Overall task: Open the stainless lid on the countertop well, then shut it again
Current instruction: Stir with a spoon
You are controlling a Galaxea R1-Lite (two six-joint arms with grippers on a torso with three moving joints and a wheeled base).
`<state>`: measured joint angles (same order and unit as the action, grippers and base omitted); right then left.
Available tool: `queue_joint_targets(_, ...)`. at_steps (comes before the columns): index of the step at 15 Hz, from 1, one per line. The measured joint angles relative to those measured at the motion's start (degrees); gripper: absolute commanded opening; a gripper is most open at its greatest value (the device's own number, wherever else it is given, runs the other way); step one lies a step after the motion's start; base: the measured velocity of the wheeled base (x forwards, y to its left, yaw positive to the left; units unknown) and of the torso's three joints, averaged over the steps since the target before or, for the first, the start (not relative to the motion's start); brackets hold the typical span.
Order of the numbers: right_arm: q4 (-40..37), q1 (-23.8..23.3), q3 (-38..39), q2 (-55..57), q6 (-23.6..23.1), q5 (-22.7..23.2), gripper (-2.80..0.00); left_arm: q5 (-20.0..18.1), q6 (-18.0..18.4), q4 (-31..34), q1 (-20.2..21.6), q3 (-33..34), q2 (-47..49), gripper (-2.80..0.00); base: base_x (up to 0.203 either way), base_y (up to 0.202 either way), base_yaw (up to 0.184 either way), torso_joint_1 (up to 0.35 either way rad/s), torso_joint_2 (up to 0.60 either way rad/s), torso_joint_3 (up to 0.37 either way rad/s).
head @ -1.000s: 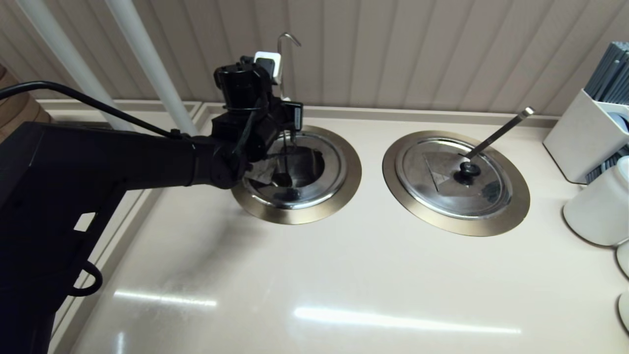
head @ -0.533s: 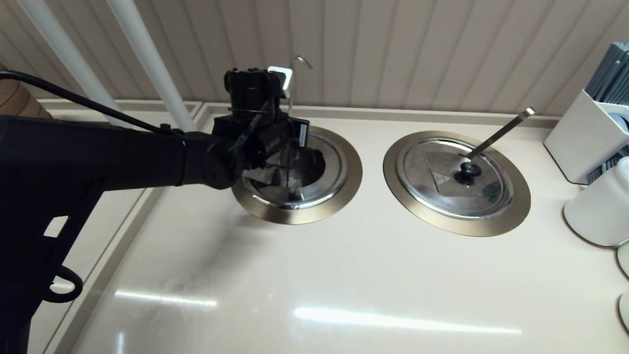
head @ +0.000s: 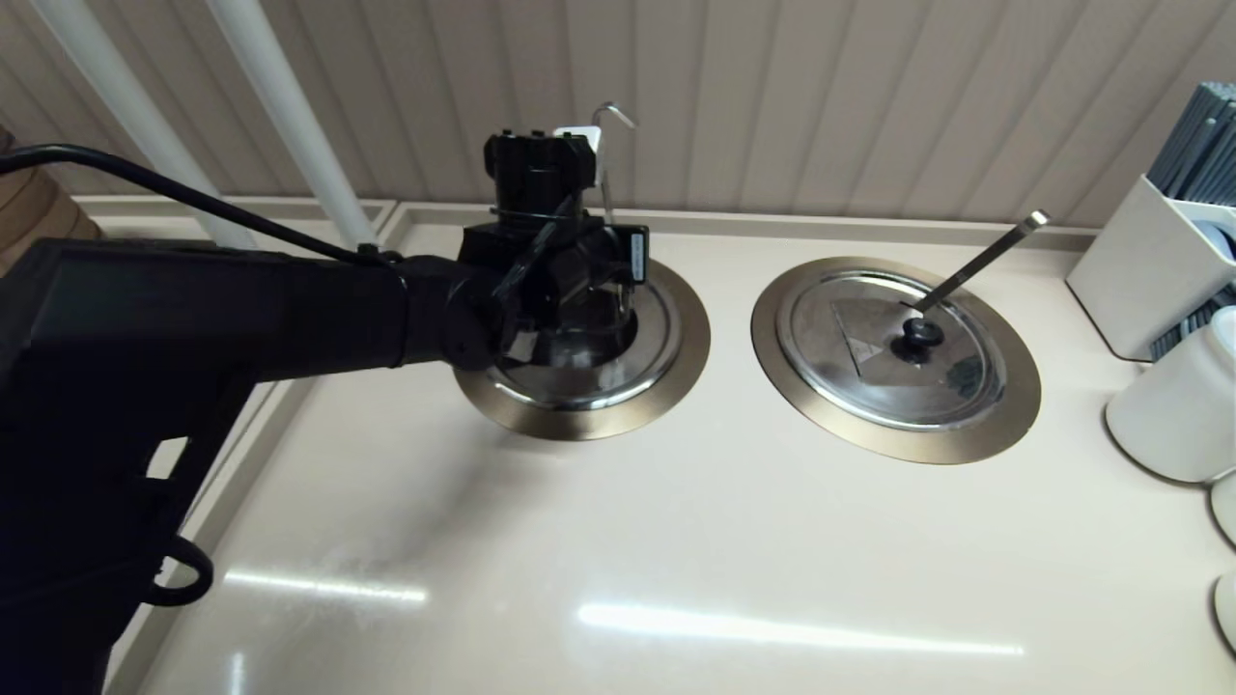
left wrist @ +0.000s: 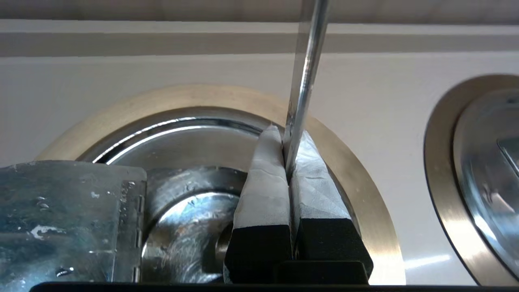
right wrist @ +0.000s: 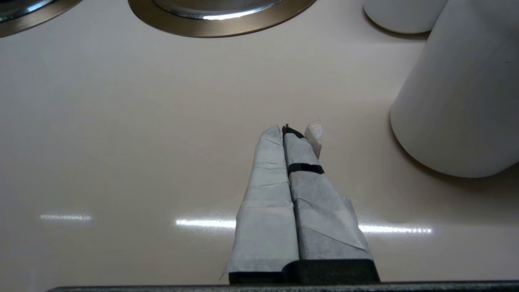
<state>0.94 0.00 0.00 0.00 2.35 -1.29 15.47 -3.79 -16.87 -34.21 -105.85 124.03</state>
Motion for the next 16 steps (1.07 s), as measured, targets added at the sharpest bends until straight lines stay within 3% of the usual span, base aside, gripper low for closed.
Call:
queue_joint_targets(2,0.02,0.00,0.00,0.00,0.01,0.00,-2.80,1.24,0.28,-4.61,0.09,-1.24,2.33,-2.80,0.000,0.000,0.000,0.000,0.00,0.000)
queue_joint_targets(3,0.00,0.00,0.00,0.00,0.01,-0.01,-2.80,2.27,2.08,-6.33,0.09,-1.47,3.31,-2.80,0.000,0.000,0.000,0.000,0.00,0.000)
queue_joint_targets(5,0.00,0.00,0.00,0.00,-0.01,0.00,-2.80,4.96,5.48,-7.11,0.39,-1.62,4.43,-2.80,0.000,0.000,0.000,0.000,0.00,0.000)
queue_joint_targets(9,-0.01,0.00,0.00,0.00,0.00,0.00,-2.80,5.53,10.63,-6.78,1.70,-0.03,3.80,-2.80,0.000,0.000,0.000,0.000,0.00,0.000)
queue_joint_targets(16,0.00,0.00,0.00,0.00,-0.01,0.00,-2.80,5.68,11.45,-0.78,2.96,1.71,0.24,-2.80,0.000,0.000,0.000,0.000,0.00,0.000)
